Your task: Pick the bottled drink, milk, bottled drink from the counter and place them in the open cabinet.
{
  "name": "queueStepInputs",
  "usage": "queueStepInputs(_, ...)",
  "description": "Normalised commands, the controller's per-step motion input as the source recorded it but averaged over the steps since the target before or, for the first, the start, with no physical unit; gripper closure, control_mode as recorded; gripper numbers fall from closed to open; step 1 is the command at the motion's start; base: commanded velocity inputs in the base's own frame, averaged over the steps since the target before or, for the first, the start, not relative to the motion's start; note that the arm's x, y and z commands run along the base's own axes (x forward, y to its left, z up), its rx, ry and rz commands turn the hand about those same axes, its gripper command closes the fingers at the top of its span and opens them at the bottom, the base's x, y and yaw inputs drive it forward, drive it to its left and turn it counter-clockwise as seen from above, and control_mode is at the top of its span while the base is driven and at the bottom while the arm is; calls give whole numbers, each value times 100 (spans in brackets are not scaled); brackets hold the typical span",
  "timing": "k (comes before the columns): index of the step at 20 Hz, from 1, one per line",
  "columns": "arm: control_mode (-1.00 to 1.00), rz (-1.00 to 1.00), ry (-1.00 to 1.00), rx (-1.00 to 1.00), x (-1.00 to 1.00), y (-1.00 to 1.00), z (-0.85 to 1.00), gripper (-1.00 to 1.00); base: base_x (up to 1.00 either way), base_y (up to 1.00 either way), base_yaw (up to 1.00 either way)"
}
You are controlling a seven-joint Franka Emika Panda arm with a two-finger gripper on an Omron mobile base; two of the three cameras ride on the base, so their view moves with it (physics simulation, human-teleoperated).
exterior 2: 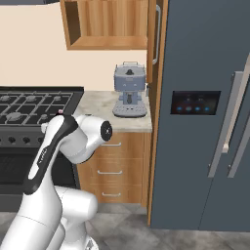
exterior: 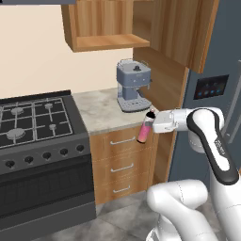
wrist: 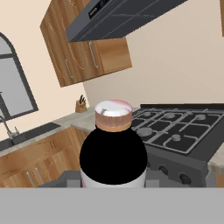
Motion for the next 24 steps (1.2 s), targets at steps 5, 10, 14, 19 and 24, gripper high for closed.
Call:
queueStepInputs(5, 100, 0, 0, 0, 0, 0, 0, 100, 23, 0, 1)
queueStepInputs(10, 100, 0, 0, 0, 0, 0, 0, 100, 62, 4, 1)
queueStepInputs(14, 100, 0, 0, 0, 0, 0, 0, 100, 48, 10, 9)
queueStepInputs(19, 100, 0, 0, 0, 0, 0, 0, 100, 69, 7, 8)
queueStepInputs(24, 100, 0, 0, 0, 0, 0, 0, 100, 97, 6, 4)
